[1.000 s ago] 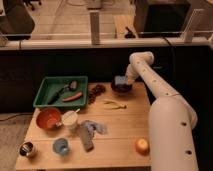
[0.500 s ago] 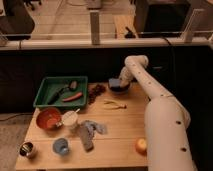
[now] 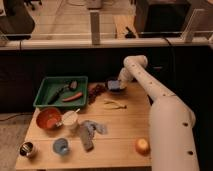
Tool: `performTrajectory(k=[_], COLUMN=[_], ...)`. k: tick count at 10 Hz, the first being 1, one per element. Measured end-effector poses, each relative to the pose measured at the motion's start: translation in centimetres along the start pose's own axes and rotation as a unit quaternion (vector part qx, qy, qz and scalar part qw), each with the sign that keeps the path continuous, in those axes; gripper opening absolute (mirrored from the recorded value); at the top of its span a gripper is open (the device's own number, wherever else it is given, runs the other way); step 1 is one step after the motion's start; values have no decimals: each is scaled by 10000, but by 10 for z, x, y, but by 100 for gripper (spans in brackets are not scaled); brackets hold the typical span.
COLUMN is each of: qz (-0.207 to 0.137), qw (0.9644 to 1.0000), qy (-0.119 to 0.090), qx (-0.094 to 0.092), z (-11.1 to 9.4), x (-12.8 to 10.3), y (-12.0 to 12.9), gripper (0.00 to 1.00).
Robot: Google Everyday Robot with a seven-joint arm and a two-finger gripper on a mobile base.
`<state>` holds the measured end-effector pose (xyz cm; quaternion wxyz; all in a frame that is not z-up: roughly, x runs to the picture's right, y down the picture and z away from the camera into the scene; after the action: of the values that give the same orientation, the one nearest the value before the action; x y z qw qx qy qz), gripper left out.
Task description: Wipe purple bowl with sponge
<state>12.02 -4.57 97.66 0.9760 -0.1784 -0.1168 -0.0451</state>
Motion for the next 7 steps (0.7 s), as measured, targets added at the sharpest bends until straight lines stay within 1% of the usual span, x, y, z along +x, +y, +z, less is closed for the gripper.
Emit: performTrajectory(k=[1,2,3,4,5,7], qz=[-20,-51,-88,-87,-38,95], qw=[9999,9998,9993,9980,9967,9963], qy=[107,198,351,622,800,849], qx=[-22,-47,-85,-118,-127,-66], z=[-13,-19,-24,-28,-31,-36], x=[6,8,10,16,22,38], y=[5,7,10,14,15,12], gripper=[0,0,0,0,0,0])
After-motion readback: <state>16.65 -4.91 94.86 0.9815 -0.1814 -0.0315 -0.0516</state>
